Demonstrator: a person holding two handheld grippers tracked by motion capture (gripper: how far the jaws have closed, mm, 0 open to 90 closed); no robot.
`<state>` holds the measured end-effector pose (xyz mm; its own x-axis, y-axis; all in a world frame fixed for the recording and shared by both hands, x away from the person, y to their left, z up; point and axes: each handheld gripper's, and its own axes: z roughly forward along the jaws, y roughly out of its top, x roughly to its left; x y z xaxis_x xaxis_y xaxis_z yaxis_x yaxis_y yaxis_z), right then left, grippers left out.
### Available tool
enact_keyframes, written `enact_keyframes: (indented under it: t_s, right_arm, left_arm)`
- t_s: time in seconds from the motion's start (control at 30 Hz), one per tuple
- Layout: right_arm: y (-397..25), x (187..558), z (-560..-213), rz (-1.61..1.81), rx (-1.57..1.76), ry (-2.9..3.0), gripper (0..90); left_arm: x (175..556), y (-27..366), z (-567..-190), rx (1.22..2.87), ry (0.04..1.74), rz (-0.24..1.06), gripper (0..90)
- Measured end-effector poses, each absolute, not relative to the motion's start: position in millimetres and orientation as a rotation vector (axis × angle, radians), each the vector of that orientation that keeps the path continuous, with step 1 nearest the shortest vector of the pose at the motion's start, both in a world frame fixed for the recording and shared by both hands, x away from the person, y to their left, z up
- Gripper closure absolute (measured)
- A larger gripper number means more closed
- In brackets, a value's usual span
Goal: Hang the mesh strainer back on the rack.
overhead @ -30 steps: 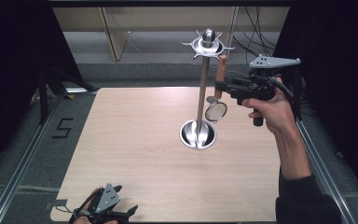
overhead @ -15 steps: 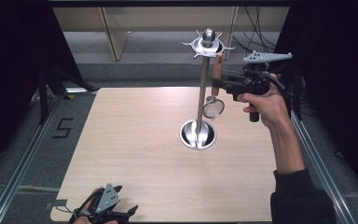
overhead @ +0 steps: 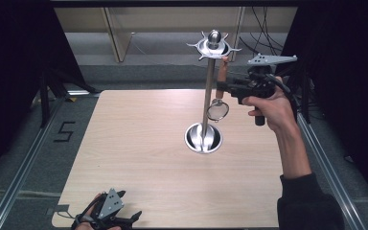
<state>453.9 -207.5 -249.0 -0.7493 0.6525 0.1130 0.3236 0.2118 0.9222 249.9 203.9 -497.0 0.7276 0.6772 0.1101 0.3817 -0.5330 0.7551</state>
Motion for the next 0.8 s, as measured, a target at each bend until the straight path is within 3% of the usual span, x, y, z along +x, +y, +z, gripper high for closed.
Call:
enact_keyframes:
  t_s: [0.4,0.8]
  right_arm:
    - [-219.0,434.8,-254.9,1.566,0.905,2.129,54.2]
    - [-223.0,412.2,-272.1,1.502,0.901,2.086,46.5]
  left_arm:
    - [250.8,203.5,-497.3,2.187,0.787,0.518,14.8]
    - [251.0,204.6,-497.1,2.215,0.773,0.519,14.8]
